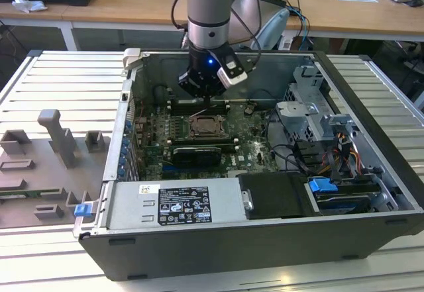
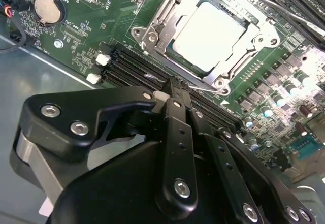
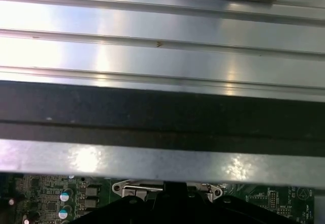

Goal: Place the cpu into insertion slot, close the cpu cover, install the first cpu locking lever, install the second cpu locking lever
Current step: 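Install the first cpu locking lever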

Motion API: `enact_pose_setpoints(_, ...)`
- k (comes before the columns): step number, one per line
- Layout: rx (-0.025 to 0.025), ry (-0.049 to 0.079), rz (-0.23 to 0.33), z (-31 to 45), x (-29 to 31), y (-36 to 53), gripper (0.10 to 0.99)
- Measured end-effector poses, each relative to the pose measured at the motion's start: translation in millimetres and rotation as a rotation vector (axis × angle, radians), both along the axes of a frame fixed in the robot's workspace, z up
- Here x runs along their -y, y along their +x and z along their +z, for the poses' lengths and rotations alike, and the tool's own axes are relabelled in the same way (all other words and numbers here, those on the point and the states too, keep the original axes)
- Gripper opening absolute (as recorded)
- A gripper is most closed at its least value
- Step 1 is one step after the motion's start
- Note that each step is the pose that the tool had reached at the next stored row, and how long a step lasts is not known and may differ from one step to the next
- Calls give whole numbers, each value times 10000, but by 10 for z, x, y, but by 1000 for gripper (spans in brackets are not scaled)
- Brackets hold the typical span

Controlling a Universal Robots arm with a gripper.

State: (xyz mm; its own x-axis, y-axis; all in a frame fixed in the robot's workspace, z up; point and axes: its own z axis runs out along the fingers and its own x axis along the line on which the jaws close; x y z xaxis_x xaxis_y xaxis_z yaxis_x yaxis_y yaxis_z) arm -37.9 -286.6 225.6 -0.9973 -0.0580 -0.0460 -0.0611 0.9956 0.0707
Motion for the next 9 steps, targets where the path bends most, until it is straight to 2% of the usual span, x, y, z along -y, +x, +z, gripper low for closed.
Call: enact_pose_setpoints(9, 4, 109, 15, -21, -11, 50, 106)
